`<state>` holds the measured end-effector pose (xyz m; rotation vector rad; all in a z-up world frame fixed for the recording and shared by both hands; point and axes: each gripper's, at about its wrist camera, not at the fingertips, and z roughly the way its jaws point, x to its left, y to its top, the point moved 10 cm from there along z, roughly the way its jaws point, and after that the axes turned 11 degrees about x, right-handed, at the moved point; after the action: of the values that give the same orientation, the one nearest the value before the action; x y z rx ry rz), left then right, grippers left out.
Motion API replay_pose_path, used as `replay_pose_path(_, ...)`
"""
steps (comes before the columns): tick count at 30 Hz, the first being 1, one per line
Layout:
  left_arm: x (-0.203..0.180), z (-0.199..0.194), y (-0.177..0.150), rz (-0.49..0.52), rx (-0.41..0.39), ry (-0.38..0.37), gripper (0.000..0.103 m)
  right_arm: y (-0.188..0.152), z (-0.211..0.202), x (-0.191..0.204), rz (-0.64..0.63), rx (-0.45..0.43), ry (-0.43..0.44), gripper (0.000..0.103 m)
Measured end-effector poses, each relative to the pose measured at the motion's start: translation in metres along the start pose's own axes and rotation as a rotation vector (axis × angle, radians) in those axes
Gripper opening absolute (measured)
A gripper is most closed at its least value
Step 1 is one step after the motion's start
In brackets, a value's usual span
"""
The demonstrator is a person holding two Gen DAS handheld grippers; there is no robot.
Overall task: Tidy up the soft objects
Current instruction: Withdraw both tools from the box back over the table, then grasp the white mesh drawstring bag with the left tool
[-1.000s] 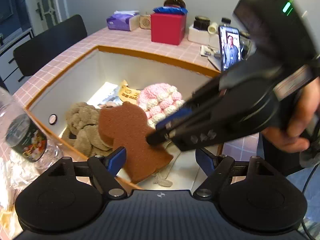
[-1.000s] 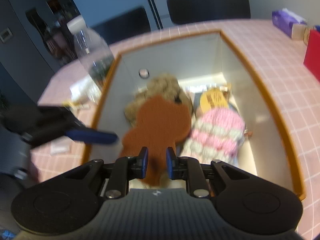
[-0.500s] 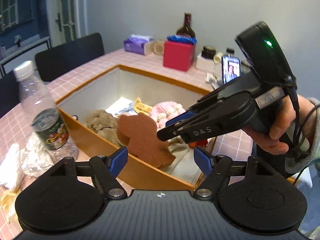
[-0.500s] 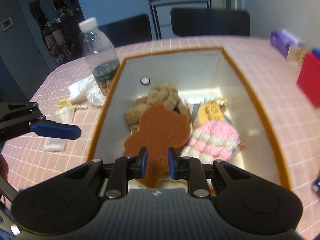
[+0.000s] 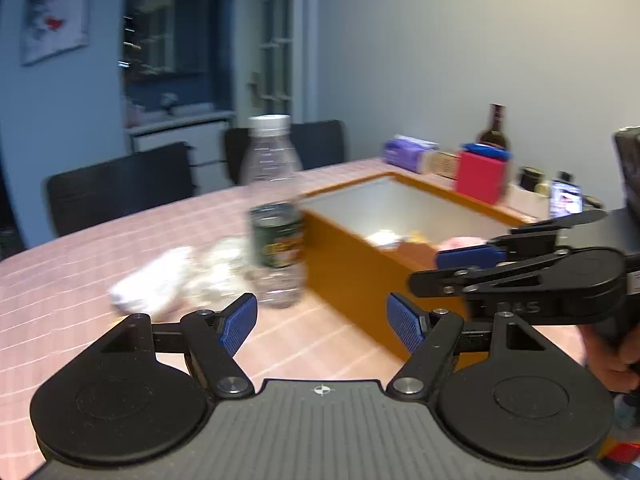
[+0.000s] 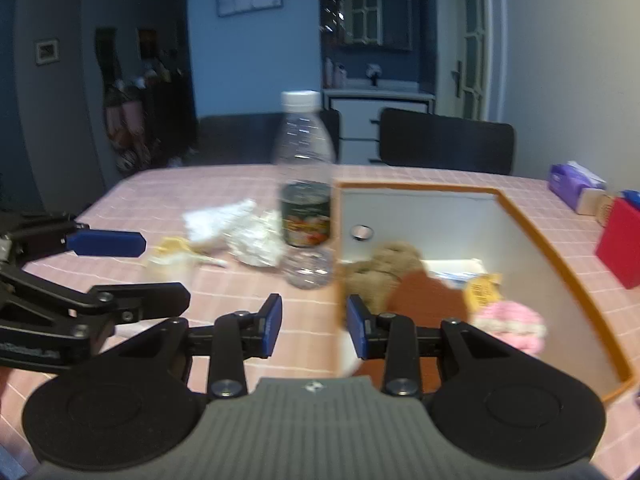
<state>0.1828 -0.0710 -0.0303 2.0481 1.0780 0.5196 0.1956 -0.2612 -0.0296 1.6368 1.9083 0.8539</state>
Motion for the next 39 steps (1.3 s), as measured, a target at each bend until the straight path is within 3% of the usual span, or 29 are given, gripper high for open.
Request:
replay_pose_path(3,0.025,-0.003,-0.012,-0.041,-0.02,0.092,0.087,0.001,0.007,0.025,-0.034,-0.045,0.011,0.041)
replay_pose_path(9,0.064,0.003,-0.037,-0.126,-0.02,0.173,0.081,-0.003,0.032,0.071,-0.125,-0.117,0.08,0.045)
replay_pose_path(17,0.101,0.011,-0.059,-0.214,-0.031,0.278,0.077,-0.011,0.094,0.082,-0.074,0.031,0.071,0.045)
replay_pose_path(19,0.109,0.015,-0.065,-0.253,-0.012,0.271,0.077,-0.012,0.102,0.082,-0.063,0.049,0.085,0.049)
replay_pose_path(21,0.114,0.017,-0.068,-0.278,0.003,0.261,0.077,-0.011,0.11,0.083,-0.058,0.055,0.081,0.069)
replay_pose_path(29,0.121,0.038,-0.062,-0.267,0.034,0.227,0.077,0.001,0.133,0.078,-0.044,0.064,0.072,0.068)
replay_pose_path(33,0.13,0.052,-0.057,-0.257,0.056,0.254,0.077,0.006,0.145,0.077,-0.047,0.073,0.075,0.067)
replay_pose_path(36,0.137,0.067,-0.059,-0.249,0.122,0.26,0.077,0.009,0.153,0.079,-0.058,0.075,0.078,0.062)
replay_pose_path(39,0.146,0.078,-0.065,-0.318,0.163,0.252,0.078,0.01,0.159,0.08,-0.064,0.076,0.078,0.062)
